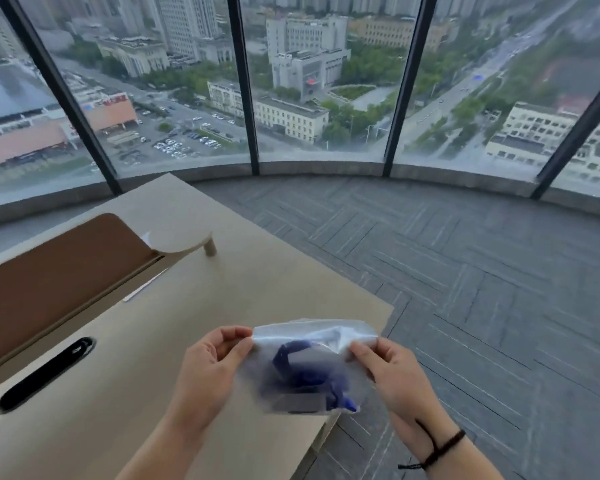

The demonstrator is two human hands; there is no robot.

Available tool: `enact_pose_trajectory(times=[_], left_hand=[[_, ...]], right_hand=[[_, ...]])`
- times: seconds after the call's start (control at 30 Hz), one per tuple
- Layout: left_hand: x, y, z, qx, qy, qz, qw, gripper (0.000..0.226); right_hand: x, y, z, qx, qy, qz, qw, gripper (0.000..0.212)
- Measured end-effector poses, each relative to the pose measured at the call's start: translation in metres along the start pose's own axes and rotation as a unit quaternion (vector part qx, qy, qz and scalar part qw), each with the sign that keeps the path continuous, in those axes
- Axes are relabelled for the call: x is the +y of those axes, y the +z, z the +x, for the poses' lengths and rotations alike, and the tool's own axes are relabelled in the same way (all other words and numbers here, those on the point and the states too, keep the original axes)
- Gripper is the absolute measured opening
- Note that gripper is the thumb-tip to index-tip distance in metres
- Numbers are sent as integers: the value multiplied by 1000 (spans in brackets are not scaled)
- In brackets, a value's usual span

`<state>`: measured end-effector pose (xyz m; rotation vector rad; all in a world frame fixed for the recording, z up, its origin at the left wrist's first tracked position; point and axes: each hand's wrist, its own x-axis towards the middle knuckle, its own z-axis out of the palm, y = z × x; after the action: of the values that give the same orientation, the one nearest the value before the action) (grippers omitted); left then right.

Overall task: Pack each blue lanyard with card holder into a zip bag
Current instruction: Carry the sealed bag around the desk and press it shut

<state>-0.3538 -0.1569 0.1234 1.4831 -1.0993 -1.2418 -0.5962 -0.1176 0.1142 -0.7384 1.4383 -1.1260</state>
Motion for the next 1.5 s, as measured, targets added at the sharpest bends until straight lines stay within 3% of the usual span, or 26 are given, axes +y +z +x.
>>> enact_pose_trajectory(times=[0.3, 0.6, 1.03, 1.3, 1.5], left_hand=[[28, 119, 50, -159, 8, -17, 987, 9], [40, 267, 87, -234, -7, 21, 972, 10], [117, 507, 152, -195, -15, -23, 980, 13], [142, 568, 248, -135, -5, -53, 989, 13], [138, 594, 377, -94, -17, -69, 993, 14]], right_hand=[[-24, -97, 5, 151, -4, 52, 987, 23], [-40, -222, 61, 213, -1, 118, 970, 17], [-156, -445, 215, 152, -55, 43, 986, 17], [-214, -474, 352, 104, -49, 11, 993, 13], [-252, -459, 495, 69, -38, -32, 996, 14]])
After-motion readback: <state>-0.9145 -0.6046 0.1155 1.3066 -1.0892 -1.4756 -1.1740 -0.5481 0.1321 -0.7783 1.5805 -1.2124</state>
